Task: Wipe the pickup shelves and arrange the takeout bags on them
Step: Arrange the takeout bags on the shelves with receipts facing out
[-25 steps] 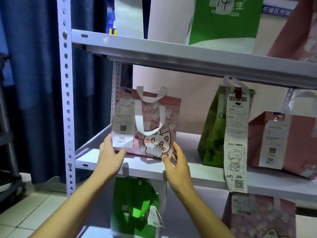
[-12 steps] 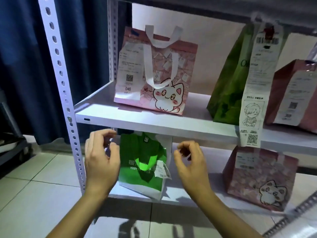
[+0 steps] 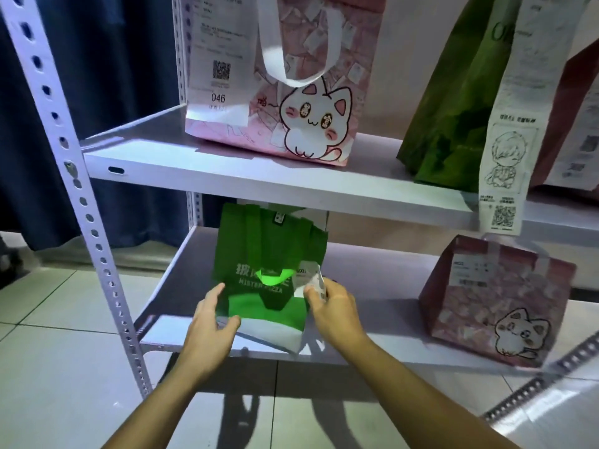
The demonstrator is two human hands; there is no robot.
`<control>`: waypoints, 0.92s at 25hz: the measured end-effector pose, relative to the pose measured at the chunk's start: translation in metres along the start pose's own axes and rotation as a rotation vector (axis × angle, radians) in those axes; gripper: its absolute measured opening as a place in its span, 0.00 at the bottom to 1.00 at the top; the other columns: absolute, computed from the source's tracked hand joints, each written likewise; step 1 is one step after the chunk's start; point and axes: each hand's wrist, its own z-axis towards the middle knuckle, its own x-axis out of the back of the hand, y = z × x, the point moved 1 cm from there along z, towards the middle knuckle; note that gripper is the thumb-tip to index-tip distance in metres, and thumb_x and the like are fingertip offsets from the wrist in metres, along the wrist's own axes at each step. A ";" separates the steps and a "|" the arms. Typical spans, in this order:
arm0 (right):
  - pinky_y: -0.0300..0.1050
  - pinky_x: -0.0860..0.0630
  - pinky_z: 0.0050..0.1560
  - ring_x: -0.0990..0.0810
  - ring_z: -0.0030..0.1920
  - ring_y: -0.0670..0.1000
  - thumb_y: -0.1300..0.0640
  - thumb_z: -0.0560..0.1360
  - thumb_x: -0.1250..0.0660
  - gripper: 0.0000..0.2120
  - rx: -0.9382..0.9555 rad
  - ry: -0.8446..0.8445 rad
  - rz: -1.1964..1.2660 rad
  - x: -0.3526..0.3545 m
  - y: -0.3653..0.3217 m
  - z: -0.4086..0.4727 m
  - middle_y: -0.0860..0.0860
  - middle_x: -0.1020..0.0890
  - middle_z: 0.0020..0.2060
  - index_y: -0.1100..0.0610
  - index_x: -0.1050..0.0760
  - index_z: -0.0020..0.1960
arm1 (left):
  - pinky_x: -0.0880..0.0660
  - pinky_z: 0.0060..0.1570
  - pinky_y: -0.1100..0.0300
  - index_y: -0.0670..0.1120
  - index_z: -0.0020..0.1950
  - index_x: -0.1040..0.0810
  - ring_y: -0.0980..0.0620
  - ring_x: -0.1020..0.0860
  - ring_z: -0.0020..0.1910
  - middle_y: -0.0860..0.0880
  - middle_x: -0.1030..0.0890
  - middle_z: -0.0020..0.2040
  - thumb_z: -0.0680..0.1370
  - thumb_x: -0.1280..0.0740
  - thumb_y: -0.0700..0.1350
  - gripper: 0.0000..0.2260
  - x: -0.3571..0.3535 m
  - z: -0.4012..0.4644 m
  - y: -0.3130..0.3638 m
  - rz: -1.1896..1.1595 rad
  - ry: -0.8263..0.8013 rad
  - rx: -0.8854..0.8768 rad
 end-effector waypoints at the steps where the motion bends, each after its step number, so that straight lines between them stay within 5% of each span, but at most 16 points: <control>1: 0.43 0.31 0.36 0.24 0.41 0.53 0.54 0.81 0.36 0.07 -0.026 0.034 0.021 0.004 0.006 0.007 0.51 0.19 0.41 0.55 0.21 0.49 | 0.32 0.60 0.55 0.54 0.76 0.37 0.50 0.28 0.63 0.48 0.31 0.73 0.78 0.33 0.39 0.28 -0.007 0.001 -0.001 0.003 0.021 0.000; 5: 0.43 0.29 0.42 0.21 0.43 0.54 0.58 0.81 0.36 0.05 -0.155 0.103 0.024 0.023 0.028 0.035 0.50 0.19 0.43 0.51 0.22 0.51 | 0.33 0.69 0.50 0.49 0.77 0.39 0.44 0.30 0.70 0.45 0.35 0.75 0.79 0.33 0.40 0.28 -0.029 0.010 0.002 0.046 0.042 0.054; 10: 0.41 0.27 0.49 0.21 0.49 0.52 0.53 0.80 0.32 0.08 -0.124 0.118 0.223 0.029 0.053 0.057 0.48 0.18 0.50 0.49 0.21 0.59 | 0.27 0.54 0.49 0.55 0.60 0.32 0.47 0.24 0.56 0.48 0.24 0.59 0.79 0.36 0.41 0.13 -0.069 0.012 0.021 -0.012 0.004 0.019; 13: 0.36 0.27 0.47 0.20 0.49 0.50 0.51 0.78 0.30 0.07 -0.070 0.134 0.296 0.029 0.064 0.069 0.45 0.18 0.48 0.46 0.22 0.56 | 0.30 0.51 0.50 0.50 0.59 0.33 0.45 0.25 0.53 0.45 0.24 0.57 0.83 0.41 0.46 0.05 -0.079 0.020 0.028 0.022 0.067 0.057; 17: 0.33 0.28 0.48 0.19 0.49 0.48 0.51 0.77 0.28 0.12 -0.040 0.142 0.356 0.025 0.072 0.074 0.43 0.17 0.48 0.48 0.20 0.60 | 0.34 0.46 0.52 0.43 0.57 0.33 0.46 0.27 0.45 0.40 0.26 0.52 0.83 0.44 0.44 0.06 -0.083 0.032 0.043 0.084 0.099 0.160; 20: 0.39 0.22 0.52 0.19 0.51 0.45 0.51 0.75 0.26 0.10 -0.002 0.018 0.398 0.025 0.076 0.070 0.35 0.18 0.45 0.41 0.22 0.54 | 0.30 0.54 0.49 0.40 0.61 0.32 0.41 0.26 0.54 0.38 0.27 0.59 0.82 0.41 0.41 0.09 -0.082 0.024 0.035 0.130 0.208 0.132; 23: 0.34 0.21 0.48 0.19 0.51 0.40 0.52 0.73 0.23 0.14 0.031 -0.030 0.388 0.050 0.100 0.066 0.37 0.17 0.47 0.38 0.23 0.53 | 0.31 0.59 0.54 0.44 0.70 0.33 0.45 0.27 0.58 0.41 0.31 0.65 0.80 0.40 0.37 0.18 -0.106 -0.010 0.038 0.053 0.430 -0.004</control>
